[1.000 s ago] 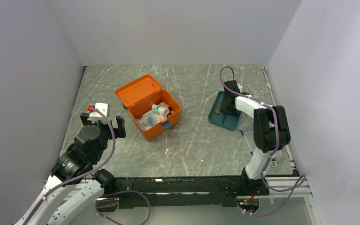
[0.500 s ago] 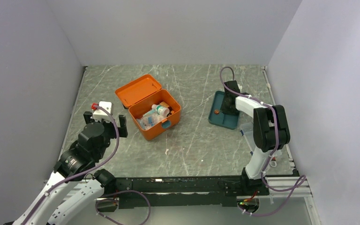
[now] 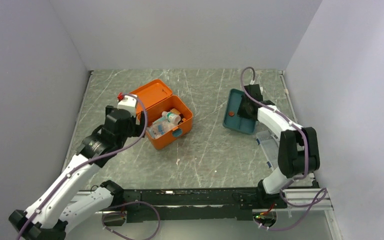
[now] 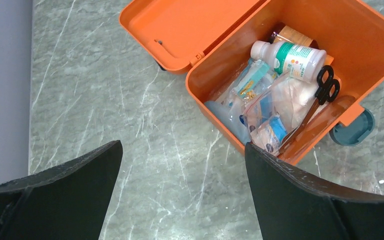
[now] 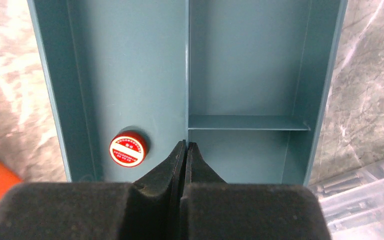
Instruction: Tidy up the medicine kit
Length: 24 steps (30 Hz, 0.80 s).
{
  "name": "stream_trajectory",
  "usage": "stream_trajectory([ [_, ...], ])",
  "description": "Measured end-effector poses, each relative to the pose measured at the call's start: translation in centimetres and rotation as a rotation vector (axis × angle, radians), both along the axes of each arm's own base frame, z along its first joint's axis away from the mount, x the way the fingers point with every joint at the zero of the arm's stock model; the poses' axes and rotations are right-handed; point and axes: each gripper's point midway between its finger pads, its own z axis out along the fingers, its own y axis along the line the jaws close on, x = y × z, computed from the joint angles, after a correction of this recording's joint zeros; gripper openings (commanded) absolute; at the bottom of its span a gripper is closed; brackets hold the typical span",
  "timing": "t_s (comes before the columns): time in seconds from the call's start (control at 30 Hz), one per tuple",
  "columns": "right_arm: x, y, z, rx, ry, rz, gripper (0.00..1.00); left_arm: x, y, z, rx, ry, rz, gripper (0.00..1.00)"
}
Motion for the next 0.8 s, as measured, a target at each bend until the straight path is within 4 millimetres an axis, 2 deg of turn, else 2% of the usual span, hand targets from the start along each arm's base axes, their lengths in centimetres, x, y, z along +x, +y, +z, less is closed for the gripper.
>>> stream_trajectory([
  [0.17, -0.4, 1.4, 3.7, 0.041, -0.096, 0.049, 0.0, 2.3, -0.8, 0.4, 0.029, 0.051, -0.032, 0.99],
  [0.3, -1.3, 2.8, 5.0, 0.057, -0.125, 0.094, 0.0, 4.3, -1.9, 0.0, 0.055, 0.084, -0.077, 0.99],
  [0.5, -3.0, 4.7, 7.1, 0.082, -0.173, 0.161, 0.0, 6.8, -2.2, -1.6, 0.06, 0.124, -0.128, 0.97],
  [0.6, -3.9, 5.4, 8.0, 0.095, -0.201, 0.187, 0.0, 8.4, -2.7, -1.2, 0.08, 0.12, -0.161, 0.97],
  [0.8, -5.7, 7.1, 9.1, 0.111, -0.222, 0.247, 0.0, 11.8, -5.5, -0.4, 0.121, 0.102, -0.313, 0.93],
])
